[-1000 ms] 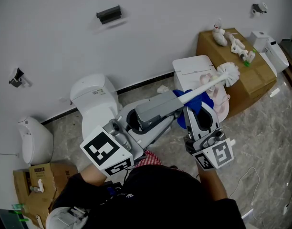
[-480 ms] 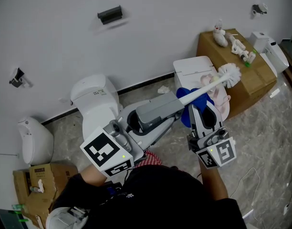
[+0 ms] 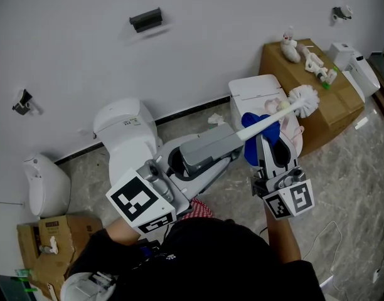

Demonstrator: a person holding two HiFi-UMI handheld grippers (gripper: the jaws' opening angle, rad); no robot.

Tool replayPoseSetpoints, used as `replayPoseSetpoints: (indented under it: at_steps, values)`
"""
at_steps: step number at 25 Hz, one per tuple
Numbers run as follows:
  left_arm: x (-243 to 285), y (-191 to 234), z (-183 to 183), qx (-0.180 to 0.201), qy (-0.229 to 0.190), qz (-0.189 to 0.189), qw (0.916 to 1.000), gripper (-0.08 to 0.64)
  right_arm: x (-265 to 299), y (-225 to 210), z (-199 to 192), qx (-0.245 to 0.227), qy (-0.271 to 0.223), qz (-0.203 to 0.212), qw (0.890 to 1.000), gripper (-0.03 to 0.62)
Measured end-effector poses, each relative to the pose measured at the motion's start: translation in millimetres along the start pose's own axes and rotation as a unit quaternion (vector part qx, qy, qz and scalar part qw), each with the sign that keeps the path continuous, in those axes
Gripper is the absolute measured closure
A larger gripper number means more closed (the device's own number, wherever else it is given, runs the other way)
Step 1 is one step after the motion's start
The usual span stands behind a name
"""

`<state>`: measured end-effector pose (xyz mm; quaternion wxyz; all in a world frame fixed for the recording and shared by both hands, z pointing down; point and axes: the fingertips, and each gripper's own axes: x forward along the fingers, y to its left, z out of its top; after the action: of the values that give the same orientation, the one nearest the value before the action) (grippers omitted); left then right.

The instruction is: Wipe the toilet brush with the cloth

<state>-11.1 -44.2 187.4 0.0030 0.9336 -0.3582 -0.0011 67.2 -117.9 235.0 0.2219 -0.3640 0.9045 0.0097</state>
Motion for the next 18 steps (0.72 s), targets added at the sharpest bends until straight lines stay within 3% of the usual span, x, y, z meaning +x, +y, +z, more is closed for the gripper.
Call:
replayPoseSetpoints:
  at_steps: [18]
  values:
    - [0, 0, -3, -0.011, 0.003, -0.015, 0.9998, 0.391, -6, -36, 4, 0.003, -0.007, -0.053, 0.999, 0.528]
